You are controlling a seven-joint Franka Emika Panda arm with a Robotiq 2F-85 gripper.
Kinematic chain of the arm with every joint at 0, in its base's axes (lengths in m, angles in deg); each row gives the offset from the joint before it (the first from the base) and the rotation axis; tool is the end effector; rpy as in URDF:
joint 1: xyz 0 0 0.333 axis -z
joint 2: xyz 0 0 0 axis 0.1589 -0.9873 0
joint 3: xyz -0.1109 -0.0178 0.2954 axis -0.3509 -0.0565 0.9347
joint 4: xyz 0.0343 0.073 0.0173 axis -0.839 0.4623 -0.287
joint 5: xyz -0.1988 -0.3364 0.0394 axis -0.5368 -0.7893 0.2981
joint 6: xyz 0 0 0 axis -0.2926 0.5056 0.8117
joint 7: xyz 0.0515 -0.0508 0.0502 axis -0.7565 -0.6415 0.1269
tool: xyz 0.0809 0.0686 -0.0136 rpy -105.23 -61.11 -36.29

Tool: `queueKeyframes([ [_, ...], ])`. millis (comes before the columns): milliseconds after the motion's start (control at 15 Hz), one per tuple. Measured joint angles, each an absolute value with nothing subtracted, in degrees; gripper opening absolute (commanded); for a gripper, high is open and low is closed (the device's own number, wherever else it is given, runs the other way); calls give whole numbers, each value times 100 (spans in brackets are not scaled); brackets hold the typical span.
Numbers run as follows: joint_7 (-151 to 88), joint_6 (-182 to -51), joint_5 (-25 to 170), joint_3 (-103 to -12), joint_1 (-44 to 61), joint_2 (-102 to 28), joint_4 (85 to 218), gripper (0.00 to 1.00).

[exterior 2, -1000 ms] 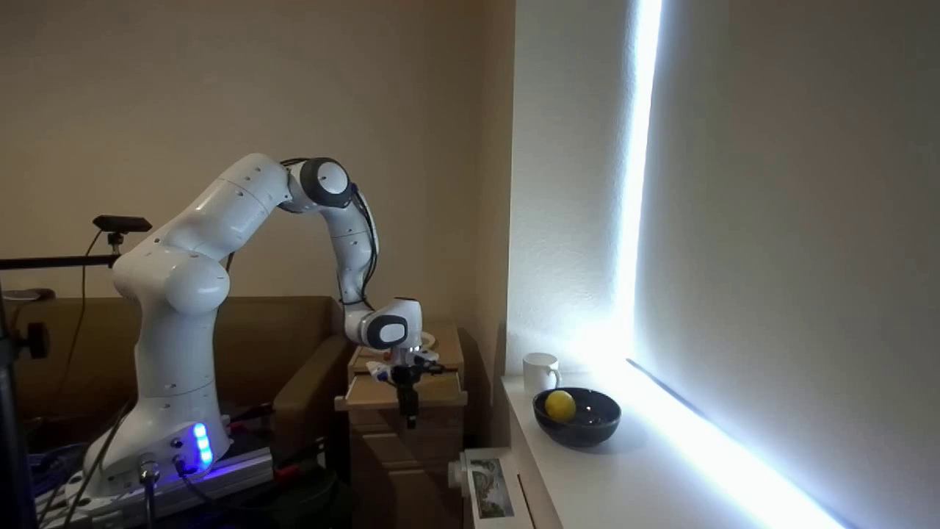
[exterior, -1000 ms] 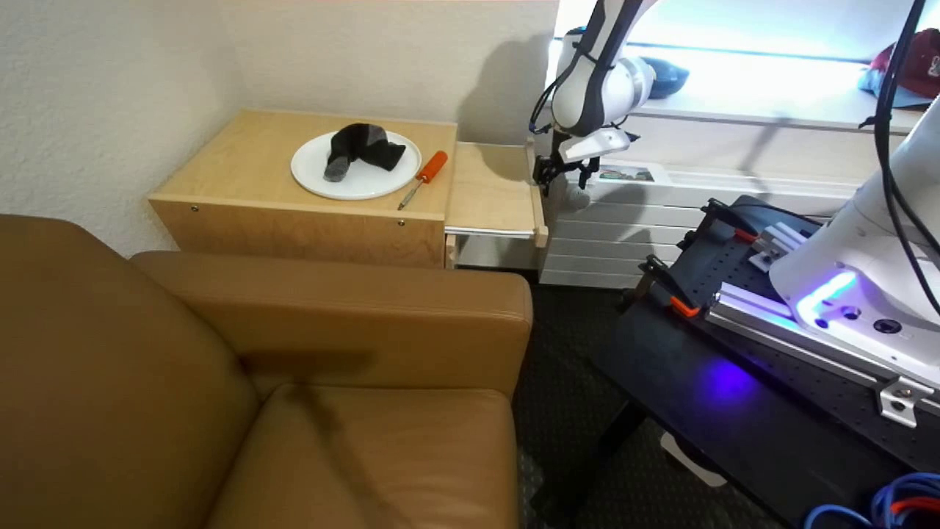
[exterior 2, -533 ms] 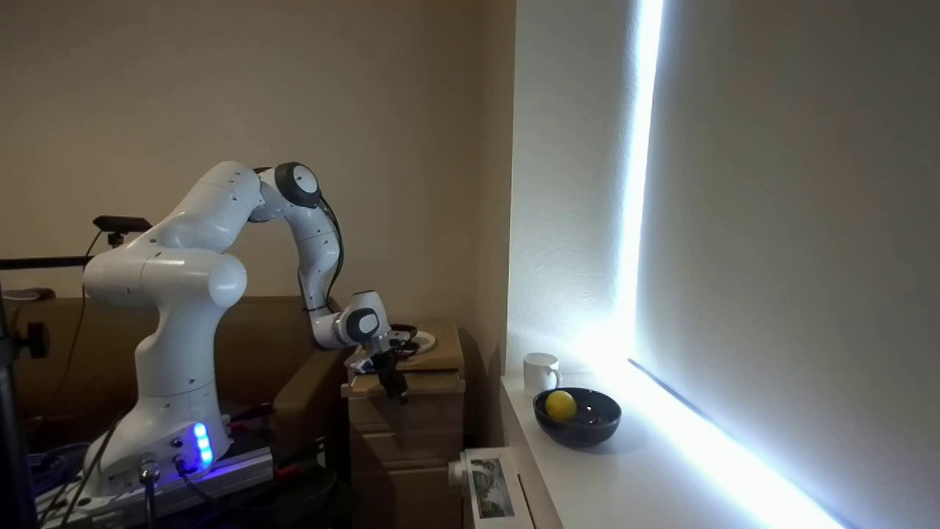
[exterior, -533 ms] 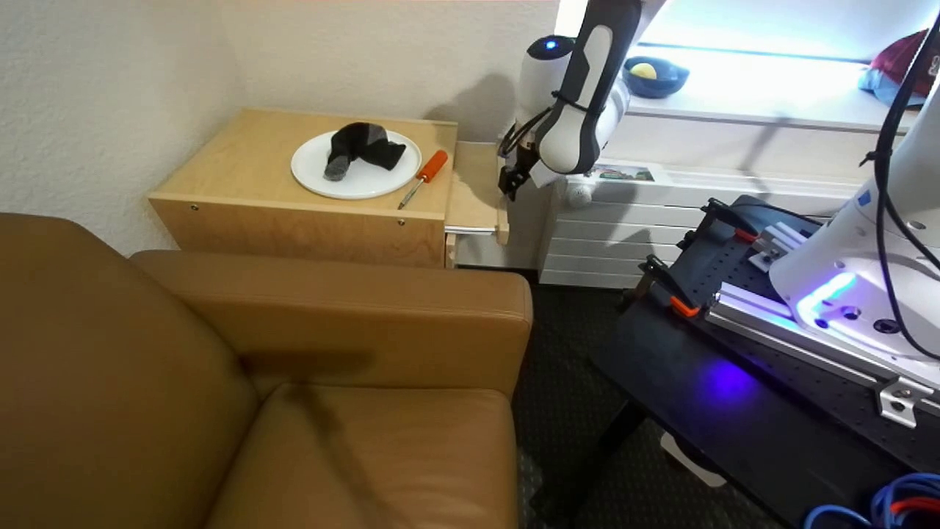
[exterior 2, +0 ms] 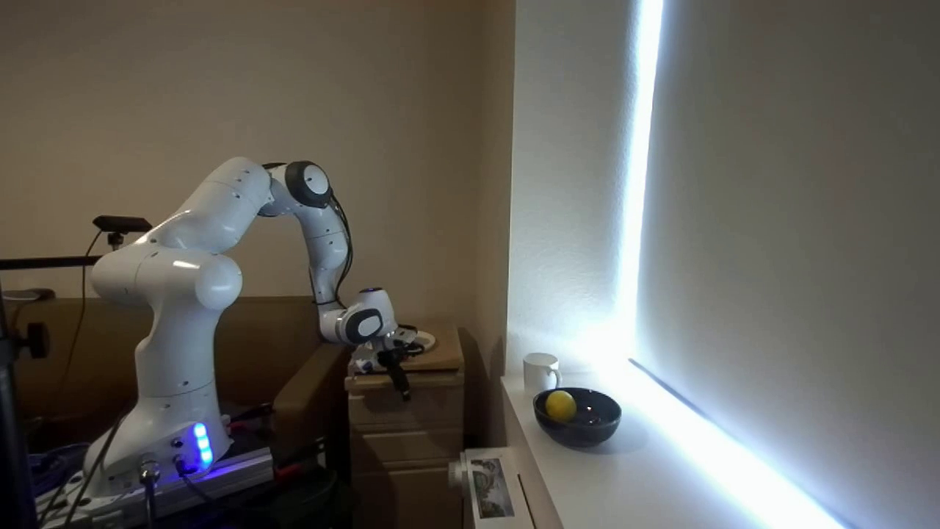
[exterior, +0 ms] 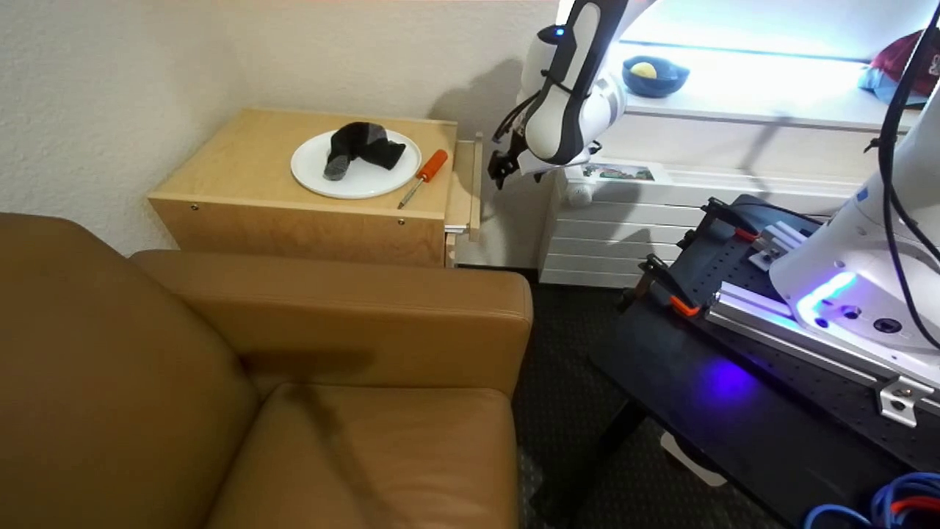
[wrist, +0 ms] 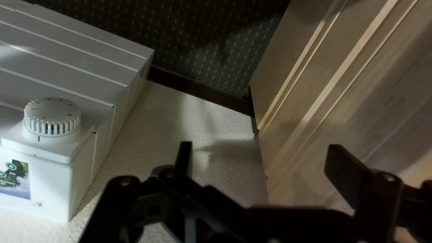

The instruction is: Push the nightstand shelf

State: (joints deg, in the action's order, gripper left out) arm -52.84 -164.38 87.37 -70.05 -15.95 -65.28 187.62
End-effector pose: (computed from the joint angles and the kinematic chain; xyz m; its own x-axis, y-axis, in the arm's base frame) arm 0.5215 0.0484 0.0587 0.8880 -0.3726 0.2696 -0.3993 -0.9155 0.0496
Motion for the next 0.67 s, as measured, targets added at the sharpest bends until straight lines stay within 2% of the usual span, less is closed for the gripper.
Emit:
queueKeyframes([
  [467, -3951, -16377, 9625, -4465, 1429, -5555, 19185, 100],
  [667, -3660, -16101, 9639, -3701, 2582, -5492, 19272, 100],
])
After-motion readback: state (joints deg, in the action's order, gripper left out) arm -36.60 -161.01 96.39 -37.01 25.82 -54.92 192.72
